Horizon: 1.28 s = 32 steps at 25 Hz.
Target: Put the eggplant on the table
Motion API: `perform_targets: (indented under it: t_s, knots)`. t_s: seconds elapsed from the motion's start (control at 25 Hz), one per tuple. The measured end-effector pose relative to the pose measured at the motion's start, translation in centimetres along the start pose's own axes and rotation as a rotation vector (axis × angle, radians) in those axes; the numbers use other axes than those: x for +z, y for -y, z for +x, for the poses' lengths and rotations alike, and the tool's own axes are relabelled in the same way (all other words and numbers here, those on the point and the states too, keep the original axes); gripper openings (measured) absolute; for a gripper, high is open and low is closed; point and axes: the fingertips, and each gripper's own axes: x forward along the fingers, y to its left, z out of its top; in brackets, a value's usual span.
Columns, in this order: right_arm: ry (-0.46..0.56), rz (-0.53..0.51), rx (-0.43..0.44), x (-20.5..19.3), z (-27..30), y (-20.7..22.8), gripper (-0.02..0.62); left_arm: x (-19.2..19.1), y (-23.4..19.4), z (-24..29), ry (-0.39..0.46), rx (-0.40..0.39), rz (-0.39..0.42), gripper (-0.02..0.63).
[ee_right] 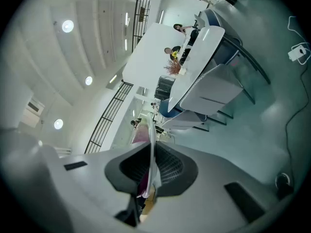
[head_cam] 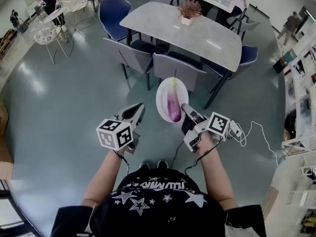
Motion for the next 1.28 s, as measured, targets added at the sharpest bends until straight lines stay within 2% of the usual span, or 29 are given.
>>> perform_targets:
  t_s: [0.72, 1.12, 1.28]
  knots:
    - [0.004, -0.004, -0.006, -0.5, 0.3, -0.5, 0.032, 0.5, -0.5, 0.1, 0.007, -0.010, -0.008, 0.008]
    - [-0.006, -0.013, -0.044, -1.2, 1.2, -0.2, 0.033, 1.1, -1.4, 0.2, 0.013, -0.004, -0.005, 0.008]
    - [-0.002, -0.010, -0.048, -1.6, 1.5, -0.3, 0.032, 1.2, -1.4, 0.2, 0.012, -0.005, 0.022, 0.008]
